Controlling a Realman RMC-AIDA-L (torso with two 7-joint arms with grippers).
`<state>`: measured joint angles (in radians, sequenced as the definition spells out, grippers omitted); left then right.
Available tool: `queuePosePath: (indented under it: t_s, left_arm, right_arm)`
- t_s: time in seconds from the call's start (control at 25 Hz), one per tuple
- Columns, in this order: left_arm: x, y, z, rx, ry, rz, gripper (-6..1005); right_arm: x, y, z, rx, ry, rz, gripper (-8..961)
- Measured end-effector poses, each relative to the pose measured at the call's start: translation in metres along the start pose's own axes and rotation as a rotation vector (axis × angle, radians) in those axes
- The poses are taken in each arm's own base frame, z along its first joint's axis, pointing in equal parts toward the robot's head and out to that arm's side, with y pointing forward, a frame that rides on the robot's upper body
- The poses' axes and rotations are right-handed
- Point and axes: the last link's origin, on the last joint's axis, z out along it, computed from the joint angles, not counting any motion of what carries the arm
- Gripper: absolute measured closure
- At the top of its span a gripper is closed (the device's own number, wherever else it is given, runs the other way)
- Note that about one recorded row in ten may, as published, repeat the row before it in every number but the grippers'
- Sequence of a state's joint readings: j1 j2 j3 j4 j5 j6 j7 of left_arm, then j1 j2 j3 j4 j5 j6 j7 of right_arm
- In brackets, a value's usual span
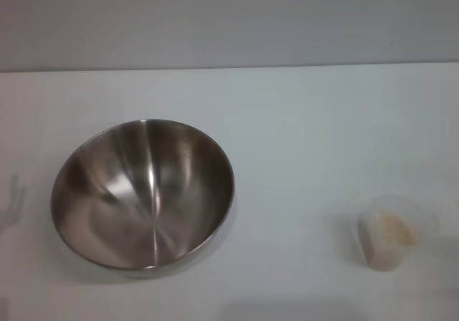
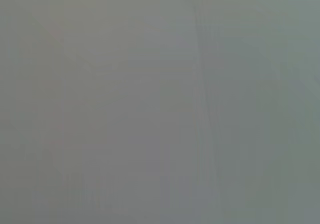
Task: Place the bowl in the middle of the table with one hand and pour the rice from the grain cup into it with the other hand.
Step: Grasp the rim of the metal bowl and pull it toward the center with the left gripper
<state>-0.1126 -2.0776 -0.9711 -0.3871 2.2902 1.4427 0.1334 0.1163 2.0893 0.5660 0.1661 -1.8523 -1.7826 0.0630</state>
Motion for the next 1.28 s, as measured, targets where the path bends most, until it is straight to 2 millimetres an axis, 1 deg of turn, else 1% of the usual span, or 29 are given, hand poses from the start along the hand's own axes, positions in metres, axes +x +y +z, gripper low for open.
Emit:
queuePosePath:
  t_s: [0.2,0.36,0.4,0.44,0.48,0.52,0.6,0.68,0.72,0.88,1.0,1.12,1.24,1.28]
  left_arm:
    - [0.007,0.004,0.008,0.000,0.034,-0.029,245]
    - [0.008,0.006,0.010,-0.005,0.035,-0.037,244]
    - [0.013,0.016,0.025,-0.048,0.008,-0.093,244]
    - [0.013,0.016,0.025,-0.048,0.008,-0.093,244]
    - [0.019,0.018,0.032,-0.071,0.000,-0.105,244]
    - [0.030,0.021,0.044,-0.118,-0.010,-0.108,244]
    - [0.042,0.024,0.058,-0.161,-0.032,-0.106,244]
    - [0.053,0.026,0.073,-0.205,-0.088,-0.103,244]
    - [0.059,0.028,0.083,-0.231,-0.151,-0.102,244]
    - [0.083,0.033,0.104,-0.268,-0.295,-0.095,243]
    - [0.100,0.034,0.113,-0.265,-0.385,-0.117,243]
    - [0.116,0.035,0.121,-0.267,-0.529,-0.145,243]
    - [0.127,0.039,0.126,-0.309,-0.645,-0.139,242]
    - [0.127,0.039,0.126,-0.309,-0.645,-0.139,242]
  right_arm:
    - [0.001,0.000,0.000,0.000,0.006,-0.001,135]
    - [0.001,0.000,0.000,0.000,0.008,-0.001,136]
    - [0.001,0.000,0.000,0.000,0.008,-0.001,136]
    - [0.001,0.000,0.000,0.001,0.010,-0.001,136]
    - [0.002,0.000,0.000,0.001,0.012,-0.001,136]
    - [0.002,0.000,0.000,0.000,0.015,-0.001,136]
    - [0.003,0.001,0.002,-0.004,0.020,0.001,136]
    - [0.004,0.001,0.003,-0.006,0.024,0.001,135]
    - [0.005,0.001,0.003,-0.007,0.026,0.001,135]
    - [0.005,0.001,0.003,-0.008,0.027,0.001,136]
    - [0.006,0.001,0.003,-0.007,0.038,0.001,135]
    - [0.008,0.001,0.003,-0.006,0.051,0.001,135]
    - [0.010,0.001,0.003,-0.006,0.065,0.001,135]
    - [0.011,0.001,0.004,-0.006,0.070,0.001,135]
